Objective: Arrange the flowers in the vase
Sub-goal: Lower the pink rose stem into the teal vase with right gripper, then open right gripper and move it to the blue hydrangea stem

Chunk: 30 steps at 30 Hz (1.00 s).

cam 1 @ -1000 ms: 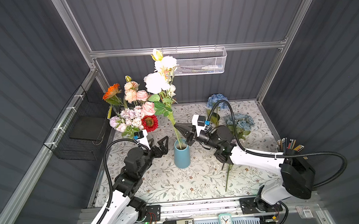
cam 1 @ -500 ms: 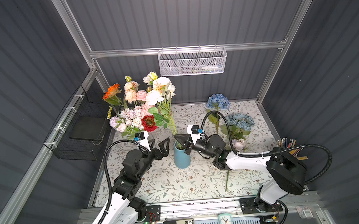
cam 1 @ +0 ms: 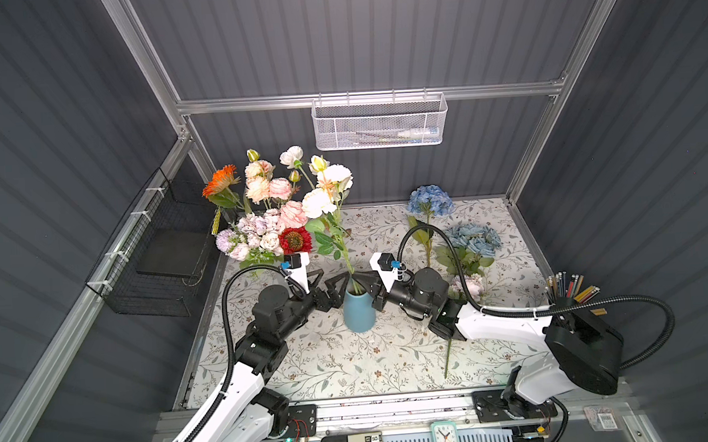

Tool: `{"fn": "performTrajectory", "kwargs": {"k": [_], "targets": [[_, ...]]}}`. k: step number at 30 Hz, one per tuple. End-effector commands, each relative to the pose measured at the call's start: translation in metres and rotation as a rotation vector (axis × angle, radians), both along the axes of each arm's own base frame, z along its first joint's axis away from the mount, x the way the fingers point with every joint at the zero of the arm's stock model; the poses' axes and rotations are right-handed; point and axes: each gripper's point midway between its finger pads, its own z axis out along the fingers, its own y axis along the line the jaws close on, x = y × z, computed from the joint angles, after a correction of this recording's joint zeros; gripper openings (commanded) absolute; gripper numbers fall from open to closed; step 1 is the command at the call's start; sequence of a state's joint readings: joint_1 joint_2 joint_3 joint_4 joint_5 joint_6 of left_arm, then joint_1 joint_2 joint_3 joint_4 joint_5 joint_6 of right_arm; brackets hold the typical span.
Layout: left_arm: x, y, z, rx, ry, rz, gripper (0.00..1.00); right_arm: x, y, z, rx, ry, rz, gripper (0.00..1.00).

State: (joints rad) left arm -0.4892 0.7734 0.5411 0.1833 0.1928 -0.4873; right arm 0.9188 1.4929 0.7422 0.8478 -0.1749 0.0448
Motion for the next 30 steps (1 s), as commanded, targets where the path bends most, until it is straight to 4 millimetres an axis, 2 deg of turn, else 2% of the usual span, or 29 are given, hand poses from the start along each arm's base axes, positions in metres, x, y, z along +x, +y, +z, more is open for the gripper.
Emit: {"fn": "performTrajectory", "kwargs": {"k": [1, 7, 12, 15, 18, 22, 30], "targets": [[0.001, -0.008, 0.031, -0.058, -0.082, -0.040, 1.00, -0.002, 0.001, -0.007, -0.063, 0.000, 0.002, 0.00], [0.009, -0.007, 0.028, -0.042, -0.077, -0.014, 1.00, -0.004, 0.002, -0.016, -0.122, 0.010, 0.012, 0.00], [0.012, -0.002, 0.025, -0.033, -0.068, 0.021, 1.00, -0.005, 0.001, -0.019, -0.155, 0.014, 0.009, 0.14], [0.011, 0.001, 0.024, -0.026, -0.067, 0.031, 1.00, -0.005, -0.001, -0.017, -0.160, 0.008, 0.003, 0.18], [0.011, 0.002, 0.022, -0.019, -0.062, 0.036, 1.00, -0.006, -0.003, -0.012, -0.154, 0.001, -0.001, 0.24], [0.011, 0.002, 0.017, -0.012, -0.050, 0.037, 1.00, -0.007, -0.008, 0.000, -0.134, -0.010, -0.009, 0.36], [0.011, 0.004, 0.014, -0.010, -0.044, 0.045, 1.00, 0.003, -0.035, 0.030, -0.135, -0.055, -0.130, 0.54]]}}
